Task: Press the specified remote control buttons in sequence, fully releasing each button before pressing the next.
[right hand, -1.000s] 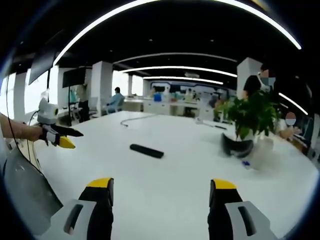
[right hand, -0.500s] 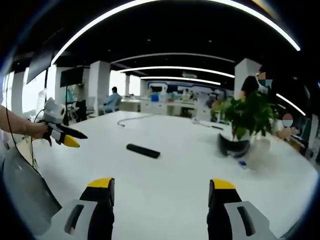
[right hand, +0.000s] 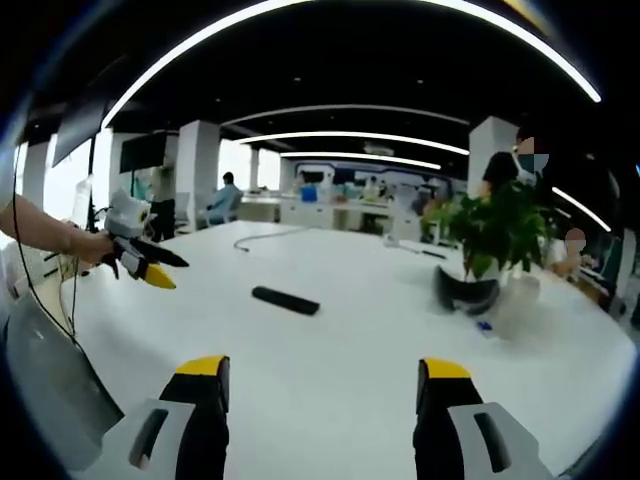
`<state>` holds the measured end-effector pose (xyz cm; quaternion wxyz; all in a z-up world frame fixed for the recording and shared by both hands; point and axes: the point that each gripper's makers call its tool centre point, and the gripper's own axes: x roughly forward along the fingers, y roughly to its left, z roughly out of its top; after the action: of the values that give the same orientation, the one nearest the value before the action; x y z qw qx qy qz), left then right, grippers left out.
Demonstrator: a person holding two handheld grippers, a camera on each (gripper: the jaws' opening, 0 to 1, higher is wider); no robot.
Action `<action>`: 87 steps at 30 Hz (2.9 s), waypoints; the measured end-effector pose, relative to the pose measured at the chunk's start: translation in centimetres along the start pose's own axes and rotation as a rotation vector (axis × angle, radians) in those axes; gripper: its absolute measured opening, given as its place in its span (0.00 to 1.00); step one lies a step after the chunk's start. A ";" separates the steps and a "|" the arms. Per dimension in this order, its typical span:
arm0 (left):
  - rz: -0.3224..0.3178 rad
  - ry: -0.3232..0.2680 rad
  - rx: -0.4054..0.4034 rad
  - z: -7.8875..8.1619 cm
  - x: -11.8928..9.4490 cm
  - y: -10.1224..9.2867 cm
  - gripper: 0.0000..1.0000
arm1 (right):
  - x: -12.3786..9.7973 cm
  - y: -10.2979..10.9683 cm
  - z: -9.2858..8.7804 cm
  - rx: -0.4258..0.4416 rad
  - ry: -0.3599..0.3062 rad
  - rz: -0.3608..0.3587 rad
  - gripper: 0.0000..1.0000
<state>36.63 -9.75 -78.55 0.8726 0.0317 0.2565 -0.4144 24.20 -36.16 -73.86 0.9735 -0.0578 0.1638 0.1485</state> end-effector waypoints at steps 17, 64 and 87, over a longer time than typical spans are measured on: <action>-0.076 0.054 -0.045 1.6 2.6 2.5 0.99 | 0.0 0.2 0.0 0.000 0.014 0.003 0.73; -0.170 0.271 0.189 7.5 13.5 2.1 0.80 | 0.0 -0.6 -1.1 -0.007 0.047 0.011 0.69; -0.223 0.455 0.317 5.0 14.9 2.9 0.53 | 0.4 -0.1 -2.1 -0.002 0.104 0.052 0.61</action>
<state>48.68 -19.76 -81.72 0.7260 0.2313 0.3793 -0.5249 23.97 -36.53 -75.96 0.9595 -0.0619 0.2153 0.1709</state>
